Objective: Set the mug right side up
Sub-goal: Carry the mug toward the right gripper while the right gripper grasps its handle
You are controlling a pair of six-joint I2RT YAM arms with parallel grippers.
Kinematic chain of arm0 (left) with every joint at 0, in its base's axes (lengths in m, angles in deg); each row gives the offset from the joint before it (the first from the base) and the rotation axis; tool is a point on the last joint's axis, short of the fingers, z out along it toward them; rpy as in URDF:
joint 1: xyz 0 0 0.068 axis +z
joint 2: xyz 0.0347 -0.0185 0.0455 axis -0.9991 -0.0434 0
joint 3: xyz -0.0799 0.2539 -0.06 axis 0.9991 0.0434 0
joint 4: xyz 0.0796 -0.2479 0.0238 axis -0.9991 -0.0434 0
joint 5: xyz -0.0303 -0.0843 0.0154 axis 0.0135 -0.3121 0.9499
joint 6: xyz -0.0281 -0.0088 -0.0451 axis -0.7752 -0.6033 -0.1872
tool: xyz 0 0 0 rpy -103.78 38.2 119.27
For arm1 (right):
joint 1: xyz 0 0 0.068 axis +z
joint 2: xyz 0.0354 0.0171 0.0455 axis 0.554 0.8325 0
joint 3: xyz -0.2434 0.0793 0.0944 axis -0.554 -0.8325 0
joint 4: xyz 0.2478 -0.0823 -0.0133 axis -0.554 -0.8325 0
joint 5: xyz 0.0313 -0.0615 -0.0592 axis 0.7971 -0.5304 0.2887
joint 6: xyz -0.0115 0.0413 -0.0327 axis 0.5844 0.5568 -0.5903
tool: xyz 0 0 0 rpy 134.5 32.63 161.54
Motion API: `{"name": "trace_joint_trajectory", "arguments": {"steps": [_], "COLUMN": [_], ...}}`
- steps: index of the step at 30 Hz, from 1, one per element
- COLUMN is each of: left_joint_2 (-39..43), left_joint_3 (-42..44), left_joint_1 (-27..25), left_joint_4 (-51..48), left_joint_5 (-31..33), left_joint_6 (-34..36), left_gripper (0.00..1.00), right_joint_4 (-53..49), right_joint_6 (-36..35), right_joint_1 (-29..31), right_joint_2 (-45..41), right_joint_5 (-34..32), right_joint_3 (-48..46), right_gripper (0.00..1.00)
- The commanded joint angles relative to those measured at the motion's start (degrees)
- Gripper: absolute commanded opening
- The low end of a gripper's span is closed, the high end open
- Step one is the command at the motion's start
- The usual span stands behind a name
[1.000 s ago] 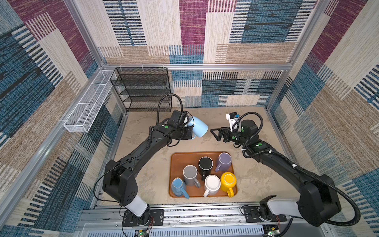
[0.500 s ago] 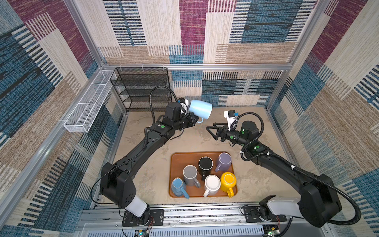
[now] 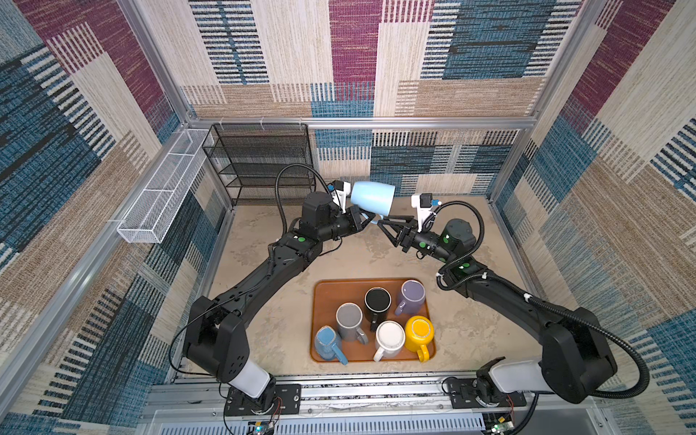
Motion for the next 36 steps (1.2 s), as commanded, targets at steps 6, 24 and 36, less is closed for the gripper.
{"name": "trace_joint_trajectory", "arguments": {"steps": [6,24,36], "left_joint_2": [1.4,0.5,-1.1], "left_joint_3": [1.6,2.3,2.6], "left_joint_1": [-0.1,-1.7,-2.4], "left_joint_4": [9.3,12.2,12.0], "left_joint_5": [-3.1,-5.7,-6.8], "left_joint_6": [-2.7,-4.3,-4.2], "left_gripper": [0.0,0.0,0.0], "right_joint_4": [5.1,8.1,9.4], "right_joint_6": [0.6,2.5,4.7], "right_joint_1": [0.1,0.1,0.1], "right_joint_2": [1.1,2.1,2.0], "right_joint_5": [1.1,1.9,2.2], "right_joint_3": [1.4,3.0,3.6], "right_gripper": [0.41,0.31,0.06]}}
